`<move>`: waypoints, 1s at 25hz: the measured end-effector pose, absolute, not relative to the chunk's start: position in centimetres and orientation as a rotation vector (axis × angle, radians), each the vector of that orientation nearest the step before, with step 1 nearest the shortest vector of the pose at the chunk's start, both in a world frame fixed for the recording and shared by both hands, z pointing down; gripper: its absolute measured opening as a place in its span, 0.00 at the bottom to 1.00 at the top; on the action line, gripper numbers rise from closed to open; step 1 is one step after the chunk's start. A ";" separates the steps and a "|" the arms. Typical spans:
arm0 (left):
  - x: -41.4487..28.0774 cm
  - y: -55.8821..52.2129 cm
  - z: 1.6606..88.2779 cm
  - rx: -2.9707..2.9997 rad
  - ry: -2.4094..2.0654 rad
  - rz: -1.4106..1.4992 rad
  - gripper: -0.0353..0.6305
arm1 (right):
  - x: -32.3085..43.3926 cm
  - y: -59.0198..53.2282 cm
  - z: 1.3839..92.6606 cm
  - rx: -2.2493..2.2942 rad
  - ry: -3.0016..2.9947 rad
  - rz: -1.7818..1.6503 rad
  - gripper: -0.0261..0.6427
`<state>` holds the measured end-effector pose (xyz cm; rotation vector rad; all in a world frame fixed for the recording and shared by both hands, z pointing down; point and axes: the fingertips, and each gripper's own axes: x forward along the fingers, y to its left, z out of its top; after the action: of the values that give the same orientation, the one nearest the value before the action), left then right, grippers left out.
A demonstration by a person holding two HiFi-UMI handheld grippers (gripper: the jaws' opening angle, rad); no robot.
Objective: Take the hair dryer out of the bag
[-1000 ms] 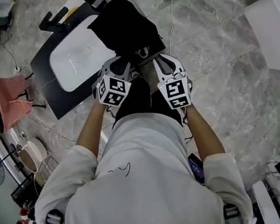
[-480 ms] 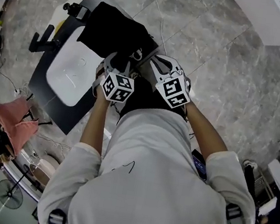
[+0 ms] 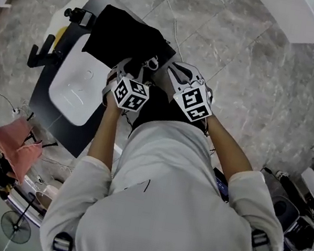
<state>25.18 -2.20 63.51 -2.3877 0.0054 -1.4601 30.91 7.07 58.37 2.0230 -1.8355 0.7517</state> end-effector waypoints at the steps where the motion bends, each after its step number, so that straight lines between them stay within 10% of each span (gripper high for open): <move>1: 25.3 -2.4 63.5 -2.397 0.003 -1.456 0.25 | 30.8 7.0 58.4 2.021 -1.830 0.756 0.12; 25: 29.1 -13.5 61.0 -2.630 0.010 -1.341 0.13 | 29.7 -1.0 59.3 1.985 -1.742 0.806 0.12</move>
<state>29.08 -13.52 61.00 -2.6297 0.0103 -1.3412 29.69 -1.03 59.26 1.9848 -1.7419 0.8060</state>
